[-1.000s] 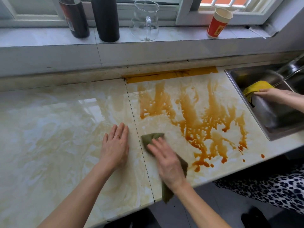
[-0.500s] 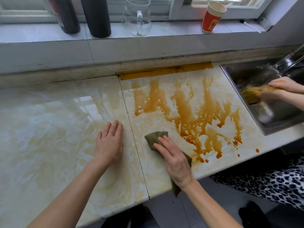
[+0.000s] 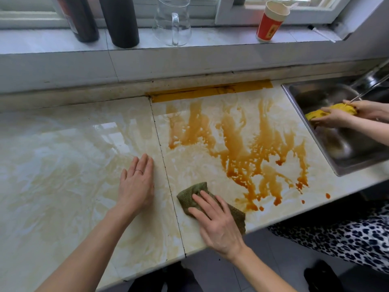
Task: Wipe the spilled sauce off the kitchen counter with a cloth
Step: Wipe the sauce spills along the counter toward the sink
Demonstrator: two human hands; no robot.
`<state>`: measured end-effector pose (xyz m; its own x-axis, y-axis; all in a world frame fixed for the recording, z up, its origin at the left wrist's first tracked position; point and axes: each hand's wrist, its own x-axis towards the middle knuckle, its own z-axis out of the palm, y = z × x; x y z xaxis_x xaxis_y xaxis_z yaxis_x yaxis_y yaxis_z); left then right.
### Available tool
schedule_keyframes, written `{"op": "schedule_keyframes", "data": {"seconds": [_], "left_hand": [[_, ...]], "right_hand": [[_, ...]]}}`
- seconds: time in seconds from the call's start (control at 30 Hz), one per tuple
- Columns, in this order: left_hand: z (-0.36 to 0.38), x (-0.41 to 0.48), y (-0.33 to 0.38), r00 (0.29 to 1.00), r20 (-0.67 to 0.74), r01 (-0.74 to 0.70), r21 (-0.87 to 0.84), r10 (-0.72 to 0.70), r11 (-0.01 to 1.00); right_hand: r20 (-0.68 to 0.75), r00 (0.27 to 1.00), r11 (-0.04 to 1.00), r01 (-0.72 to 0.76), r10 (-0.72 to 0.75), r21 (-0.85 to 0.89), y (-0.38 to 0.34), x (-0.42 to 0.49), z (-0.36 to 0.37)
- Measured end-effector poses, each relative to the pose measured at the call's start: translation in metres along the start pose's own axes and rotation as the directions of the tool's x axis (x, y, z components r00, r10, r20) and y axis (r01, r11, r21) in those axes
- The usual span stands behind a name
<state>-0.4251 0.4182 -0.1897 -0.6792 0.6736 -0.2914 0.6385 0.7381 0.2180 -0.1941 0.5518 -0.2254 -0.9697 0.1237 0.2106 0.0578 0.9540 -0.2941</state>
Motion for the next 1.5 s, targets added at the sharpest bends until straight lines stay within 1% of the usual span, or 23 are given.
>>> {"op": "schedule_keyframes", "data": {"seconds": [0.07,0.13,0.23,0.33,0.4,0.43,0.53,0.6,0.63,0.67,0.73,0.77,0.8,0.87,0.97,1.03,1.13,1.17,1.27,1.33,1.4,1.47,1.5], "left_hand": [[0.0,0.0,0.001,1.0,0.002,0.004,-0.008,-0.004,1.0],[0.0,0.0,0.002,1.0,-0.004,0.009,-0.011,-0.009,1.0],[0.0,0.0,0.003,1.0,0.0,0.015,-0.004,-0.015,1.0],[0.0,0.0,0.003,1.0,-0.002,0.017,-0.008,-0.017,1.0],[0.001,-0.001,0.003,1.0,-0.006,0.022,-0.012,-0.022,1.0],[0.001,-0.001,0.003,1.0,-0.004,0.024,-0.011,-0.024,1.0],[0.001,0.0,0.003,1.0,-0.001,0.028,-0.013,-0.028,1.0],[0.0,0.0,0.004,1.0,-0.002,0.031,-0.016,-0.031,0.999],[0.0,0.0,0.004,0.999,-0.002,0.033,-0.018,-0.033,0.999],[0.0,0.0,0.005,0.999,0.0,0.033,-0.021,-0.034,0.999],[-0.001,0.0,0.006,0.999,0.003,0.034,-0.023,-0.034,0.999],[-0.001,0.0,0.006,0.999,0.003,0.035,-0.024,-0.035,0.999],[-0.001,-0.001,0.007,0.999,0.004,0.035,-0.023,-0.035,0.999],[-0.001,-0.001,0.006,0.999,0.004,0.036,-0.019,-0.036,0.999],[-0.001,-0.001,0.007,0.999,0.002,0.041,-0.023,-0.041,0.999],[-0.001,-0.001,0.008,0.999,0.002,0.04,-0.022,-0.04,0.999],[-0.003,-0.001,0.007,0.999,0.002,0.035,-0.03,-0.034,0.999],[-0.004,-0.002,0.007,0.999,0.002,0.033,-0.036,-0.033,0.999],[-0.004,-0.003,0.008,0.999,0.002,0.033,-0.045,-0.033,0.998],[-0.003,-0.003,0.009,0.999,0.003,0.036,-0.04,-0.036,0.999],[-0.003,-0.003,0.008,0.999,-0.004,0.042,-0.05,-0.042,0.998],[-0.002,-0.002,0.009,0.999,-0.008,0.047,-0.049,-0.047,0.998],[-0.002,-0.003,0.009,0.999,-0.002,0.045,-0.038,-0.045,0.998]], "right_hand": [[0.049,0.998,0.999,0.043,-0.042,-0.027,0.012,-0.001,-0.002],[0.07,0.997,0.999,0.033,-0.03,-0.039,0.032,0.001,-0.009],[0.036,0.992,0.992,-0.118,0.119,-0.037,0.058,0.003,-0.022],[-0.021,0.984,0.984,-0.176,0.176,-0.01,0.057,0.005,-0.024],[-0.038,0.99,0.99,-0.139,0.139,0.008,0.045,0.005,-0.018],[-0.023,0.995,0.996,-0.093,0.093,-0.001,0.037,0.004,-0.014],[0.086,0.995,0.996,0.052,-0.046,-0.073,0.027,0.007,-0.006],[0.14,0.988,0.989,0.083,-0.066,-0.119,0.036,0.016,-0.009],[0.143,0.989,0.989,0.061,-0.042,-0.134,0.044,0.022,-0.01],[0.128,0.992,0.99,0.004,0.014,-0.14,0.052,0.027,-0.012],[0.061,0.983,0.977,-0.164,0.174,-0.134,0.066,0.037,-0.017],[0.024,0.974,0.967,-0.223,0.227,-0.123,0.07,0.039,-0.018],[-0.003,0.97,0.964,-0.244,0.245,-0.108,0.071,0.04,-0.017],[-0.017,0.982,0.978,-0.189,0.188,-0.088,0.059,0.041,-0.012],[0.04,0.999,0.993,-0.01,0.015,-0.115,0.03,0.05,0.0],[0.066,0.997,0.992,0.035,-0.028,-0.117,0.019,0.066,0.007],[0.093,0.996,0.992,0.012,0.0,-0.122,0.027,0.089,0.011],[0.088,0.995,0.992,-0.03,0.041,-0.123,0.034,0.094,0.011],[0.036,0.974,0.969,-0.22,0.225,-0.113,0.051,0.1,0.009],[-0.009,0.963,0.958,-0.268,0.268,-0.1,0.047,0.099,0.011],[-0.008,0.979,0.975,-0.204,0.204,-0.089,0.031,0.099,0.015],[0.035,0.994,0.991,-0.104,0.107,-0.078,0.015,0.107,0.02],[0.051,0.995,0.993,-0.084,0.088,-0.077,0.01,0.113,0.022]]}}
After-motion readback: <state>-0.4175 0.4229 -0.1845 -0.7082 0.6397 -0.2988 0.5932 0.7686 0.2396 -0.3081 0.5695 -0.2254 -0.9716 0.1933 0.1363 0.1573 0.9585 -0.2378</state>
